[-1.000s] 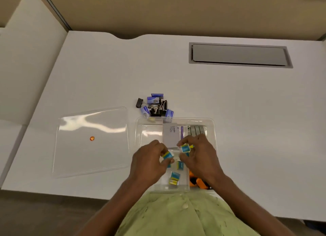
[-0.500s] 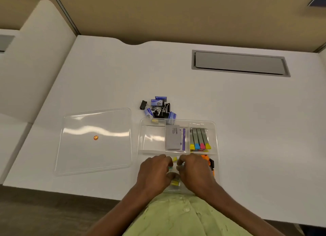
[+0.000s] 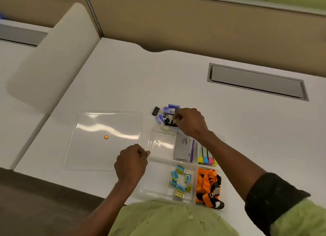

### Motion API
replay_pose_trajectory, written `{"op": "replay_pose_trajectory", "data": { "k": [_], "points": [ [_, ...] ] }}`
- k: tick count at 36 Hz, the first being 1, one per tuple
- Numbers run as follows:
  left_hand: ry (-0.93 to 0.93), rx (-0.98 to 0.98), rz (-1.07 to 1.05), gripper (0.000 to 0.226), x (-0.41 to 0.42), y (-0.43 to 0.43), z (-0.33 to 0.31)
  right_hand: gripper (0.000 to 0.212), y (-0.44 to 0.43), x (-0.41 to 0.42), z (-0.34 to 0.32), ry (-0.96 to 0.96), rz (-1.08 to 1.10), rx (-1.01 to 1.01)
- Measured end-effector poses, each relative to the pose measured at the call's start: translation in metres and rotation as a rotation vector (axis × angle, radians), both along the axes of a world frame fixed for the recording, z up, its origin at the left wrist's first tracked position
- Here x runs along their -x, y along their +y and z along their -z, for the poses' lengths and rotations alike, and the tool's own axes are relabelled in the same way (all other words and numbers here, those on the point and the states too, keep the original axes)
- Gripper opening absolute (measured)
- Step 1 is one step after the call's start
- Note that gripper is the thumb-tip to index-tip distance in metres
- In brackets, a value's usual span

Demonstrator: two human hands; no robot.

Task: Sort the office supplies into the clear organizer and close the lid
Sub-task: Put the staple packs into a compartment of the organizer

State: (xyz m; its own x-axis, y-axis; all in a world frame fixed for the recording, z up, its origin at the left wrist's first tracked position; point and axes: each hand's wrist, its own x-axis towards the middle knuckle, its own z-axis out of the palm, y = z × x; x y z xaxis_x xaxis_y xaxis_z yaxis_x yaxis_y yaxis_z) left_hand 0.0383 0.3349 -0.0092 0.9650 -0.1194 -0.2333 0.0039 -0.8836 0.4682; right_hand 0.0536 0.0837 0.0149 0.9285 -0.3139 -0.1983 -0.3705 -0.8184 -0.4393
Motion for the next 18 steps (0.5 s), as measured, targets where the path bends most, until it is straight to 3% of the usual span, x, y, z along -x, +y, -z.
{"op": "replay_pose_trajectory", "data": {
  "k": [7, 12, 18],
  "points": [
    [0.134, 0.109, -0.101, 0.022, -0.004, -0.001, 0.003, 0.016, -0.003, -0.058, 0.021, 0.242, -0.176, 0.041],
    [0.166, 0.107, -0.140, 0.026, -0.002, -0.002, 0.006, 0.063, 0.008, -0.079, 0.028, 0.374, -0.023, 0.046],
    [0.170, 0.110, -0.167, 0.026, -0.001, -0.003, 0.005, 0.033, 0.026, -0.086, 0.028, 0.404, -0.003, 0.119]
  ]
}}
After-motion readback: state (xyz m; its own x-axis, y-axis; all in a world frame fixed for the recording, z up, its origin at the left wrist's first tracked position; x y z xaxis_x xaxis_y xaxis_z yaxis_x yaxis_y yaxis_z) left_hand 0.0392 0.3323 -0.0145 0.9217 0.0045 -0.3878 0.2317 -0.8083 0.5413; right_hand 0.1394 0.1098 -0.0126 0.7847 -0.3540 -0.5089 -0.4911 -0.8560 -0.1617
